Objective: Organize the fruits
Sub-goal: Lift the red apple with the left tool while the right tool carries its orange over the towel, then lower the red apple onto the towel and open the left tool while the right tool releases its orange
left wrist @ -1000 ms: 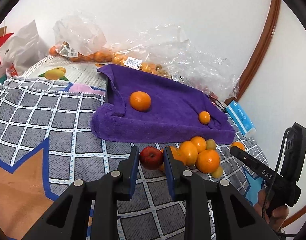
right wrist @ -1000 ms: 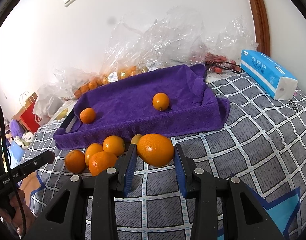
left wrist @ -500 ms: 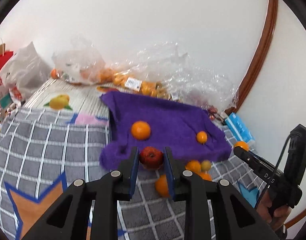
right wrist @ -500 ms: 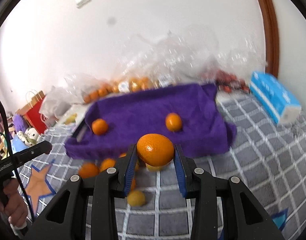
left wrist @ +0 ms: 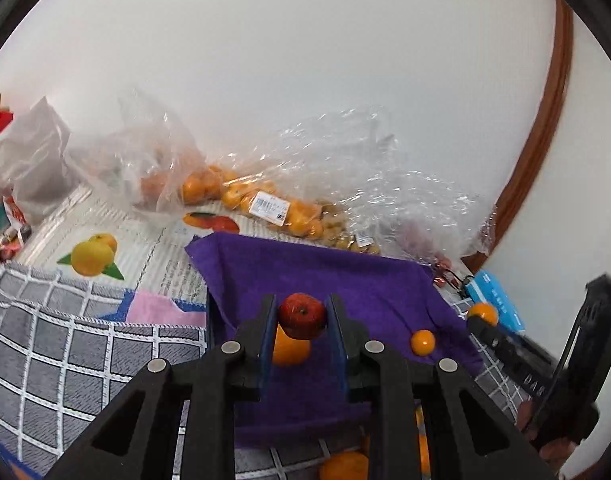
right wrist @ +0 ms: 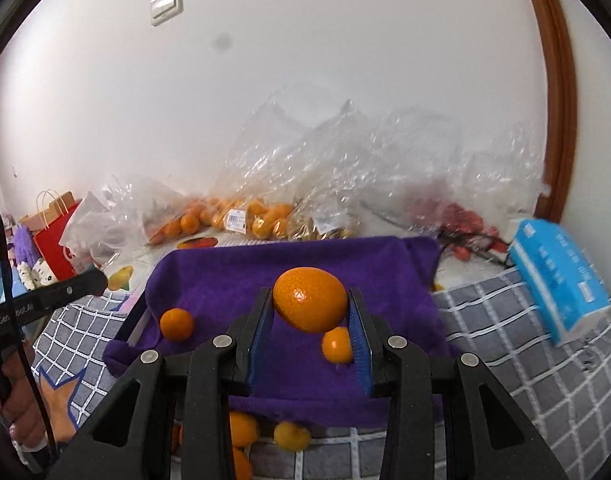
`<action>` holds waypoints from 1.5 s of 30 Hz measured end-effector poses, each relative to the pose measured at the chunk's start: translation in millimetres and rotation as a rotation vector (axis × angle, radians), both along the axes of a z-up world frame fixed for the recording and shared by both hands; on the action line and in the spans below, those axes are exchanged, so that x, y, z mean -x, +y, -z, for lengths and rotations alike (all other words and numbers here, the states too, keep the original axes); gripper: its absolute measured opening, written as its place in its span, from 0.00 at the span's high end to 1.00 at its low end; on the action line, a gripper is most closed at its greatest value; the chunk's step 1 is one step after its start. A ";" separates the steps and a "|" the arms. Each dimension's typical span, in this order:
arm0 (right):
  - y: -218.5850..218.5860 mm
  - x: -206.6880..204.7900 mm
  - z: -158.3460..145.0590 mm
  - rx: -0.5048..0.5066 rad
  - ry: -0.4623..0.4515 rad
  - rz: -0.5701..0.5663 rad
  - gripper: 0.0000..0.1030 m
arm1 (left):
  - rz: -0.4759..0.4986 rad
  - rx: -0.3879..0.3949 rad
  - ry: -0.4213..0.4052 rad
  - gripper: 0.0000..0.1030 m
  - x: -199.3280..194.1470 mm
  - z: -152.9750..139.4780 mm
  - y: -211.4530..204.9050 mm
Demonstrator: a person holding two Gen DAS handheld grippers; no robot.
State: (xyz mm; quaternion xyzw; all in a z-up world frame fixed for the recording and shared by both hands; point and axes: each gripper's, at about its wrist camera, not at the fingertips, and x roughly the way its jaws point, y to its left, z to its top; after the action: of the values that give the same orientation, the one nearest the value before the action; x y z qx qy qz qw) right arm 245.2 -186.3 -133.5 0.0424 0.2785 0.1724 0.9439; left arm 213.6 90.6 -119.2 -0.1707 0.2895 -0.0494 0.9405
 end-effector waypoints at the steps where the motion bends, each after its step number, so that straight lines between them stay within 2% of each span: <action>1: 0.5 -2.8 8.1 -0.009 0.010 -0.015 0.64 | -0.002 0.005 0.005 0.77 -1.4 5.0 1.6; 4: 3.3 -6.3 26.9 -0.004 0.040 -0.062 0.64 | -0.027 0.001 0.035 0.77 -6.4 17.4 5.3; 7: 1.2 -7.0 29.6 0.016 0.036 -0.047 0.64 | -0.026 0.030 0.037 0.77 -8.7 22.7 8.6; 11: -7.2 -8.9 32.8 0.010 0.042 -0.021 0.64 | -0.033 0.016 0.051 0.77 -12.5 29.3 7.6; 18: -17.7 -18.7 43.9 0.002 0.100 0.015 0.64 | 0.001 0.043 0.077 0.77 -11.2 34.4 1.9; 30: -12.6 -25.4 54.3 0.032 0.142 0.017 0.64 | 0.017 -0.004 0.132 0.77 -17.2 43.8 -10.8; 45: -7.7 -27.6 58.9 0.073 0.156 0.028 0.64 | 0.025 -0.009 0.202 0.77 -23.9 55.8 -15.4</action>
State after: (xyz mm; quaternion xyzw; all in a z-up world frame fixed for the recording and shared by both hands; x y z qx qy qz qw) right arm 272.8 -194.0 -192.4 0.0252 0.3568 0.1450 0.9225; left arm 237.5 75.2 -175.0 -0.1669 0.3851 -0.0423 0.9067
